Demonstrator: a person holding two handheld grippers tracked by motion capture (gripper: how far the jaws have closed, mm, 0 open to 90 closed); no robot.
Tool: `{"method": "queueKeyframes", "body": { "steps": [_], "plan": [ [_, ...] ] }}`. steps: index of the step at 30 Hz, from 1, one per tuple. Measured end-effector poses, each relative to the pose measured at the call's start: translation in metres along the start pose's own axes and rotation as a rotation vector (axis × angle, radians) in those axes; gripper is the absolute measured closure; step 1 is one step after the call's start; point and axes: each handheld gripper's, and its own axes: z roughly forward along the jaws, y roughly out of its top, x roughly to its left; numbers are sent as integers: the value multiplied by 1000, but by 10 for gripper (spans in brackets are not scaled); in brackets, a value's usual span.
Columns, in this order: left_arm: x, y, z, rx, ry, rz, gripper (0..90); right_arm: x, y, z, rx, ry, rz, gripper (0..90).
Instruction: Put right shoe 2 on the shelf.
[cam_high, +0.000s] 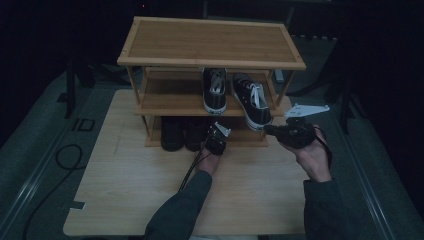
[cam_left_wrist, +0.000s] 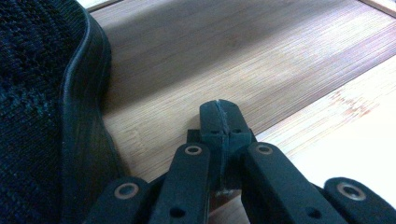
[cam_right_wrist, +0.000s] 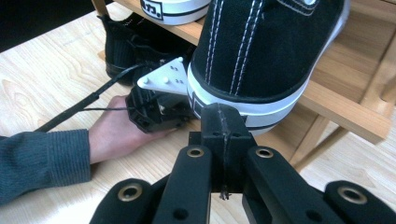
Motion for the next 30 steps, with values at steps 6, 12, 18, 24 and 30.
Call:
{"method": "queueKeyframes", "body": {
  "steps": [6,12,18,24,30],
  "plan": [
    [0,0,0,0,1,1,900,-8,4,5,-12,2,27,900],
    [0,0,0,1,1,1,900,-5,9,13,-17,23,22,900],
    [0,0,0,1,0,-1,900,-3,15,21,-18,30,19,900],
    [0,0,0,2,-2,-1,900,-4,17,28,-16,36,21,900],
    [0,0,0,0,-1,-5,900,-10,18,29,-15,17,30,900]
  ]
}}
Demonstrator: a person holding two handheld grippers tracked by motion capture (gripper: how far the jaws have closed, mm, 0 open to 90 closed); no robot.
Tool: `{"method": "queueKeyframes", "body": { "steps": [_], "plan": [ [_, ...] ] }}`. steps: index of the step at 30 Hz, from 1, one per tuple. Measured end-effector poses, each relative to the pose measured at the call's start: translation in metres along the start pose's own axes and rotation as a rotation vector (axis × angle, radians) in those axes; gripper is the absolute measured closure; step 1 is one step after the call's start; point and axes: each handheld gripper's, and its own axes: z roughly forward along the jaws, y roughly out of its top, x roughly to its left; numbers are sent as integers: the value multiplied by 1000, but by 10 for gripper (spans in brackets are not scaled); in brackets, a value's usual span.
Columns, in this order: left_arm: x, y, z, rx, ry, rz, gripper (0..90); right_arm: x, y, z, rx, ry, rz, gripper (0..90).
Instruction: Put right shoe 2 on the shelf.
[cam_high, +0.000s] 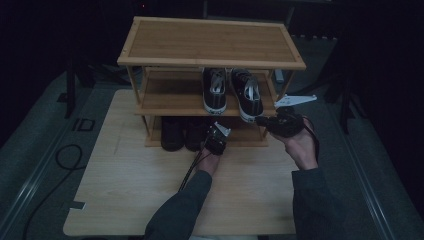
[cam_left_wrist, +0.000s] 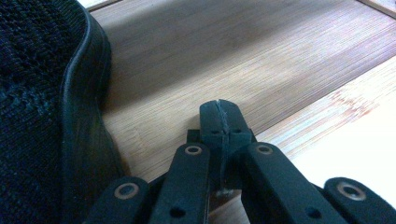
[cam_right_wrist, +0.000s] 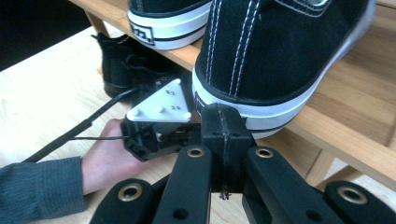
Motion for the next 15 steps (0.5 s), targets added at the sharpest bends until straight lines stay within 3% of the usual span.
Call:
{"method": "queueKeyframes", "body": {
  "steps": [15],
  "plan": [
    [0,0,0,0,2,0,900,-15,4,5,0,-24,8,900]
  ]
}}
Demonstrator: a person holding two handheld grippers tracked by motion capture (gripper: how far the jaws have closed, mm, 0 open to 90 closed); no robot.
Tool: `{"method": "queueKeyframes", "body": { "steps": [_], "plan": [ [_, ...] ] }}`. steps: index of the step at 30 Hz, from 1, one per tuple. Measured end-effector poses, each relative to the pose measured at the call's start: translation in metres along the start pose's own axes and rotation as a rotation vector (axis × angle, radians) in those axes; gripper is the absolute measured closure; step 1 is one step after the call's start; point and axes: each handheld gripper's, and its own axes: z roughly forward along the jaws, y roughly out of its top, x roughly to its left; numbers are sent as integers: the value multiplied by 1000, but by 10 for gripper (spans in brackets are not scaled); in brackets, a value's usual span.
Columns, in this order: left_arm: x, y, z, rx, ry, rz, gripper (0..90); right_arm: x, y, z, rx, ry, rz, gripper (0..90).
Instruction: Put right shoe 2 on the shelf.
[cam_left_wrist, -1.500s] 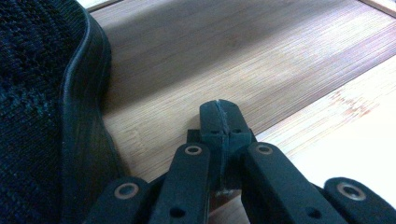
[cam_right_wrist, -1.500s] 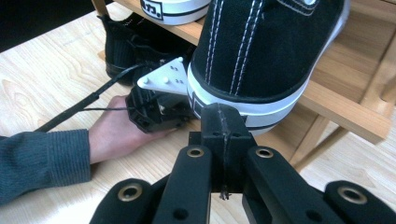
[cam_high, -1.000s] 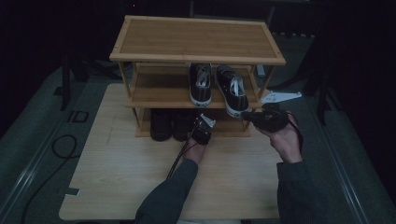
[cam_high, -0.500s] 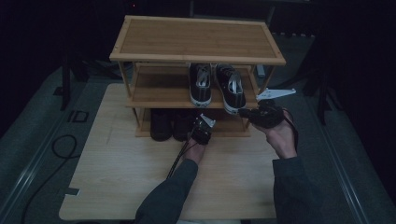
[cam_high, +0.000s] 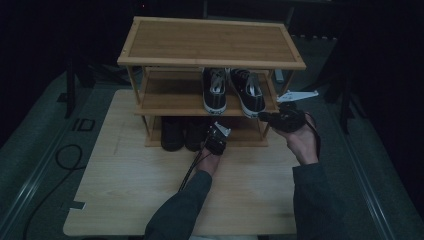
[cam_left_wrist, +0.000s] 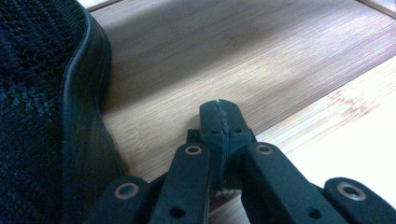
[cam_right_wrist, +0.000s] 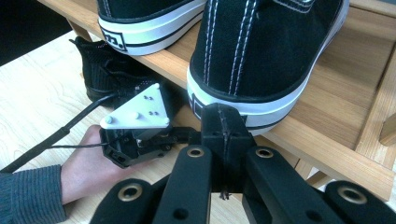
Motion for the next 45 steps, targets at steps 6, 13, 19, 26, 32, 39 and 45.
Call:
{"method": "queueKeyframes", "body": {
  "steps": [6,13,19,26,32,39,45],
  "plan": [
    [0,0,0,-2,2,0,900,2,4,5,16,18,-20,900],
    [0,0,1,-2,3,-1,900,4,5,9,20,17,-26,900],
    [0,0,1,-2,1,-2,900,7,8,13,21,23,-35,900],
    [0,0,1,-1,0,-1,900,10,10,16,22,29,-36,900],
    [1,0,0,6,-1,6,900,12,12,21,21,44,-36,900],
    [0,0,0,2,1,2,900,17,15,26,24,53,-44,900],
    [0,0,0,0,1,-8,900,22,21,33,30,67,-55,900]
  ]
}}
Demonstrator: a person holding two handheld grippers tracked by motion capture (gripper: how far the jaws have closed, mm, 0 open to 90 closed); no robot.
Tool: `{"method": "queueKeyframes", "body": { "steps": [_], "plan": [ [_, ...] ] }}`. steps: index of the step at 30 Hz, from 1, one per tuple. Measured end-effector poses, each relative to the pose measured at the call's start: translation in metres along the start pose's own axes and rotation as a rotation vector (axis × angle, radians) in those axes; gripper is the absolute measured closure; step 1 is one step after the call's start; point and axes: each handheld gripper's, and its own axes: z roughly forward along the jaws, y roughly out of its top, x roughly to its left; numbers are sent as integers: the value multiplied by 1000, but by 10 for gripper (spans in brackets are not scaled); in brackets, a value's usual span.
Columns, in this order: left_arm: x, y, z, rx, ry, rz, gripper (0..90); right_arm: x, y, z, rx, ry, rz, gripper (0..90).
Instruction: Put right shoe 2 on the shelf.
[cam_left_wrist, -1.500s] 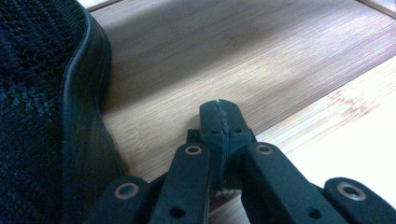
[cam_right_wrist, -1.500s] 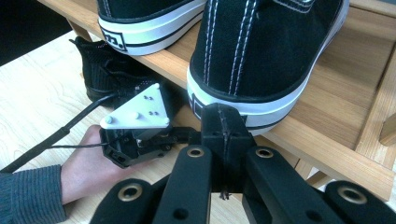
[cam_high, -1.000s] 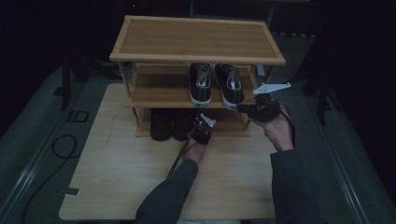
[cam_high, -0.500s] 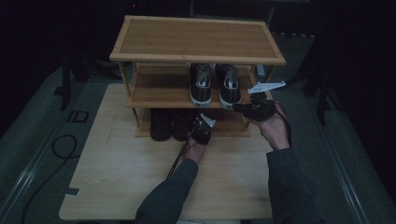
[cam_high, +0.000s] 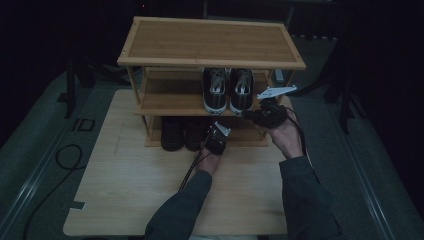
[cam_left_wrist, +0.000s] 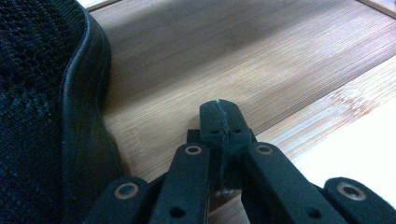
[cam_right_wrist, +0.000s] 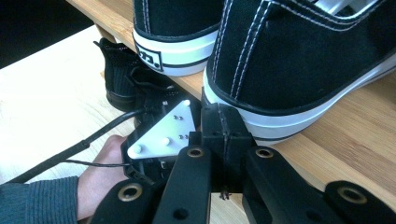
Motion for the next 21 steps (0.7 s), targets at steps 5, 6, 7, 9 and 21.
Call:
{"method": "queueKeyframes", "body": {
  "steps": [5,6,7,9,21],
  "plan": [
    [0,0,0,0,-2,5,900,2,2,6,4,11,-5,900],
    [0,0,0,0,-2,5,900,2,2,6,4,11,-5,900],
    [1,0,0,0,-1,7,900,3,2,6,4,12,-3,900],
    [1,0,0,0,-1,7,900,3,4,8,10,10,-15,900],
    [0,0,0,-5,-6,-7,900,7,3,9,-2,-8,-13,900]
  ]
}}
